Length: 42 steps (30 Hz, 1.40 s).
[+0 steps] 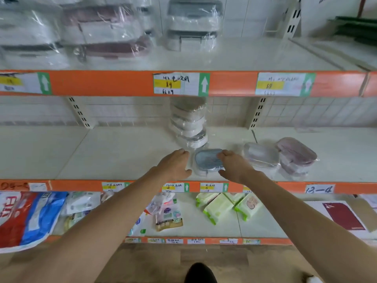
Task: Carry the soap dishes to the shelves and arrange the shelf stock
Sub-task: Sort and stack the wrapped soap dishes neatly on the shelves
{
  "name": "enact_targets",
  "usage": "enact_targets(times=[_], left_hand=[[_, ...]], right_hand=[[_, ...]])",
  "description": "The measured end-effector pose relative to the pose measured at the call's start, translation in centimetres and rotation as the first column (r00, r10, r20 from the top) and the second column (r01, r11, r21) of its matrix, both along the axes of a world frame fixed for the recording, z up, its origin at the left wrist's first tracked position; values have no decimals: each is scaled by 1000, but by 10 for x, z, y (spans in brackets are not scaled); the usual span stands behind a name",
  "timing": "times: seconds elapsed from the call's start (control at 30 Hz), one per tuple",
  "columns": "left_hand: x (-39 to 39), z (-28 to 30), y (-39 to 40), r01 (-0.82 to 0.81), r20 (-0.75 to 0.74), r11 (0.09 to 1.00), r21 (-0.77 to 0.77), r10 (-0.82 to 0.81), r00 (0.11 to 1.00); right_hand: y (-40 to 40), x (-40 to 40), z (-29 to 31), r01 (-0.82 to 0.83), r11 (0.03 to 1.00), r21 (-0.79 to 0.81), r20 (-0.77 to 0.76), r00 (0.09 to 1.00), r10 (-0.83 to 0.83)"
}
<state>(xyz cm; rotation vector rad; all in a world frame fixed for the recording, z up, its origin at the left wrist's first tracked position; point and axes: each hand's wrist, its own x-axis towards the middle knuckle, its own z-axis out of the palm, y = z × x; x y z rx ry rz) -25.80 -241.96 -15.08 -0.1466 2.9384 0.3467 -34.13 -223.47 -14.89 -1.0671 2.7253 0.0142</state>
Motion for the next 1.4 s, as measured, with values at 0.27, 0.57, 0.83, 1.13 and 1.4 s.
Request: enact_targets(times=[0.27, 0.57, 0.83, 1.13, 1.4], left_hand=[[-57, -43, 33, 189, -98, 982, -19, -190, 977], [-99, -65, 52, 153, 33, 965, -213, -150, 988], [-18, 3, 33, 210, 1, 978, -2, -210, 978], [101, 172, 18, 210, -12, 970, 125, -210, 978], [109, 302, 9, 188, -230, 979, 76, -166, 959]], right_hand=[[33, -47, -13, 141, 990, -4, -130, 982, -140], [90, -74, -27, 313, 946, 80, -85, 948, -307], [80, -1, 27, 350, 935, -50, 84, 935, -346], [95, 112, 172, 294, 945, -144, 141, 951, -274], [90, 113, 297, 235, 941, -243, 53, 972, -230]])
